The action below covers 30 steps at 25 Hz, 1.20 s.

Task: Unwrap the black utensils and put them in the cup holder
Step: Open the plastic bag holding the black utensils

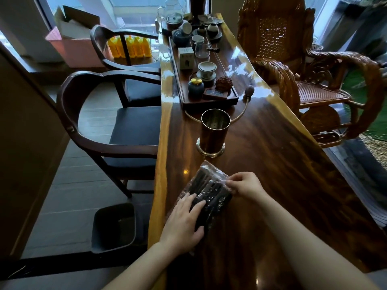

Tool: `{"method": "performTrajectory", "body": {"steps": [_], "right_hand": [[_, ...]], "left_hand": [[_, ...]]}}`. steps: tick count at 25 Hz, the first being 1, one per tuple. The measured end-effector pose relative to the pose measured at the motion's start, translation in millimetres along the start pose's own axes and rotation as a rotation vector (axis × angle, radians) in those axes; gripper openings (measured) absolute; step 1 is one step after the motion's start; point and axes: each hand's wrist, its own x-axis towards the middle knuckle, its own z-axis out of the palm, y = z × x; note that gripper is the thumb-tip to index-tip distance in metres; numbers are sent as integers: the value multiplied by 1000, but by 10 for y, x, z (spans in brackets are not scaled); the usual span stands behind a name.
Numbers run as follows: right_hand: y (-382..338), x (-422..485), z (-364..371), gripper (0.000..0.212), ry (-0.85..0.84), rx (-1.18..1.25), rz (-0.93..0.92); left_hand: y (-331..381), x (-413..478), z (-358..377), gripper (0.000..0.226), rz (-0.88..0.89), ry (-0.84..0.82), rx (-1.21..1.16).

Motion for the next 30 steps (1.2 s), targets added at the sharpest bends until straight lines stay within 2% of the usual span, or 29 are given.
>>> {"method": "performTrajectory", "body": {"steps": [3,5,7,9,11,13,15,16,17,19,20,22,23,25,30], "right_hand": [[-170,-284,167,12,45,229,-37],[-286,-434,305,10,54,379,-14],[-394,-565,400,10,51,528,35],[-463,-657,452,14,3,608,41],[-524,-749,445,20,-101,632,4],[-583,-828,396,21,-238,623,-36],[-646,-915,347,18,-314,570,-122],[-676,-959,325,16,-253,474,-224],[-694,-988,293,13,-96,313,-365],[-743,-1049,194,12,335,-93,-690],[-788,-1085,146,20,440,-247,-832],[-909,-1130,99,35,355,-358,-989],[-947,-1146,106,38,287,-374,-1032],[-980,-1176,153,38,265,-387,-1093],[-989,-1242,187,31,260,-246,-1061]], "left_hand": [[255,148,-206,86,26,76,-136],[372,209,-315,97,47,73,-133],[398,206,-399,98,59,125,-68],[361,168,-476,76,110,287,-55],[322,142,-580,47,177,442,-131],[308,112,-711,32,178,524,-247],[294,81,-837,26,107,580,-367],[274,72,-903,24,63,596,-429],[256,62,-967,23,30,605,-488],[241,35,-1111,25,11,588,-597],[244,21,-1180,24,20,559,-648],[254,1,-1297,21,57,505,-717],[264,-7,-1336,19,79,477,-740],[291,-23,-1393,16,102,433,-800],[317,-64,-1494,12,40,386,-973]]}}
